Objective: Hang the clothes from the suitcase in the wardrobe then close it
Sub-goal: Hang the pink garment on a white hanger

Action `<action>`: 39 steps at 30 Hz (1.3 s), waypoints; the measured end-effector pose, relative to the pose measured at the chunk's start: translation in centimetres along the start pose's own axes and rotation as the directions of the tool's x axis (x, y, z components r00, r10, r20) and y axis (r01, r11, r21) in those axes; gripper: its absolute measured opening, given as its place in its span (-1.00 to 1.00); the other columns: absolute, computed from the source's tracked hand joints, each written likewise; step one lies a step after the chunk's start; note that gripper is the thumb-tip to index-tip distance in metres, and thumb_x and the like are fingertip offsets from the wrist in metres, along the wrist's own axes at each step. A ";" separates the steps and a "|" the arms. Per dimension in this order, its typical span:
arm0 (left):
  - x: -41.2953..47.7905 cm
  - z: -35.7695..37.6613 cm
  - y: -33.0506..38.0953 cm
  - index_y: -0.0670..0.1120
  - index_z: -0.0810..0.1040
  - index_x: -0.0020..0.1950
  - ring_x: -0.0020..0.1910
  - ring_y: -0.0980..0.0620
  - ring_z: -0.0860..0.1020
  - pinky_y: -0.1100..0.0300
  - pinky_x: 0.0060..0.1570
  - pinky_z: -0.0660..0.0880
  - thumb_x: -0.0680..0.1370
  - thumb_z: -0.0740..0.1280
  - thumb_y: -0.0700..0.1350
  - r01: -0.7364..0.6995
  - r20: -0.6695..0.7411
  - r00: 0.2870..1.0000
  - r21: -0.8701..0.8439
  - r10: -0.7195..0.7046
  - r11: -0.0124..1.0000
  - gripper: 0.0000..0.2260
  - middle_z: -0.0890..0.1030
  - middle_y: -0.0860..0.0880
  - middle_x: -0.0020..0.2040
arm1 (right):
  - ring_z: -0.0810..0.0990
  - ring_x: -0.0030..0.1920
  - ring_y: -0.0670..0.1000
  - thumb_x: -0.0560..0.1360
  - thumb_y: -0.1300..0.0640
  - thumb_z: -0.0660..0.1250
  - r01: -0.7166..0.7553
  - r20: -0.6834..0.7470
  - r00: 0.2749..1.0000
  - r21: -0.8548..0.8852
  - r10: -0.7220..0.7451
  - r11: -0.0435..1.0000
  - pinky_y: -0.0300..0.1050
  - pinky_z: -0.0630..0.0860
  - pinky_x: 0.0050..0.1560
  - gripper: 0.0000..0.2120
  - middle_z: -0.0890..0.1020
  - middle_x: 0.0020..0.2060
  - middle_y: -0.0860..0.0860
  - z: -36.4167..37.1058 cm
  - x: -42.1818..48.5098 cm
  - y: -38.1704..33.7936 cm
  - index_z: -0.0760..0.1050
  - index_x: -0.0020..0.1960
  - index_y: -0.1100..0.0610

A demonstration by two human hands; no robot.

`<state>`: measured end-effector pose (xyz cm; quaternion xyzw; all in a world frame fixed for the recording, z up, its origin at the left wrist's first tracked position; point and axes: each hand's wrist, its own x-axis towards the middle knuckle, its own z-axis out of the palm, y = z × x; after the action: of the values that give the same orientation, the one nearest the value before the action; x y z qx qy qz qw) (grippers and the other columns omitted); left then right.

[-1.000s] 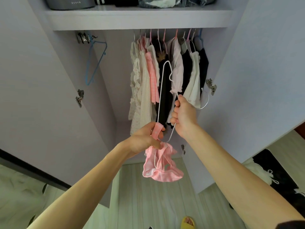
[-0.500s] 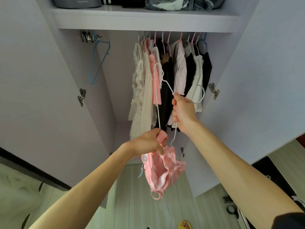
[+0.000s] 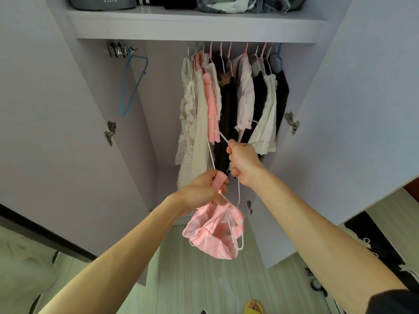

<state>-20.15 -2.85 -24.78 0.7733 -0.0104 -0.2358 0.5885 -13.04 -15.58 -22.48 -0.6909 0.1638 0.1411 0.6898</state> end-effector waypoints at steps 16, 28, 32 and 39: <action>1.6 1.8 -2.2 -0.19 0.42 0.04 -0.34 0.05 0.50 0.36 -0.46 0.44 0.40 0.44 -0.44 0.063 -0.227 0.969 -0.169 -0.101 0.984 -0.67 0.50 -0.05 -0.19 | 0.09 -0.60 -0.11 0.66 0.04 0.18 -0.120 0.023 0.992 -0.039 0.121 0.992 -0.29 0.00 -0.60 -0.76 0.23 -0.53 -0.07 -1.4 0.9 1.5 0.41 -0.14 0.12; 1.2 -6.7 -4.6 -0.23 0.65 0.07 -0.05 -0.22 0.70 0.03 -0.06 0.64 0.51 0.16 -0.34 0.021 -0.444 0.842 -0.542 -0.307 0.840 -0.71 0.69 -0.27 0.04 | 0.10 -0.49 -0.04 0.43 -0.06 0.42 0.066 0.150 0.988 -0.549 0.021 0.833 -0.22 0.02 -0.48 -0.72 0.26 -0.49 -0.07 -5.5 0.7 -0.1 0.67 -0.31 0.12; 0.8 -8.0 -4.2 -0.22 0.62 0.16 -0.07 -0.21 0.70 0.07 -0.10 0.63 0.51 0.10 -0.40 -0.022 -0.471 0.834 -0.549 -0.288 0.835 -0.63 0.68 -0.26 0.01 | 0.08 -0.47 -0.03 0.42 -0.06 0.43 0.100 0.211 0.977 -0.579 0.030 0.809 -0.20 0.00 -0.46 -0.71 0.21 -0.48 -0.04 -4.8 0.4 -0.4 0.68 -0.34 0.12; 0.1 -8.6 -3.1 -0.03 0.62 0.17 -0.07 -0.20 0.70 0.11 -0.12 0.67 0.50 0.09 -0.51 -0.017 -0.360 0.929 -0.289 -0.092 0.957 -0.49 0.69 -0.13 0.09 | 0.21 -0.39 0.01 0.43 -0.05 0.45 0.184 0.253 0.967 -0.670 -0.012 0.719 -0.20 0.07 -0.47 -0.73 0.34 -0.56 -0.08 -3.5 -0.9 -1.6 0.70 -0.35 0.09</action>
<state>-17.64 5.86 -25.94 0.7102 0.1496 -0.0964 0.6811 -13.28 -19.10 -20.68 -0.8837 -0.0186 0.2342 0.4047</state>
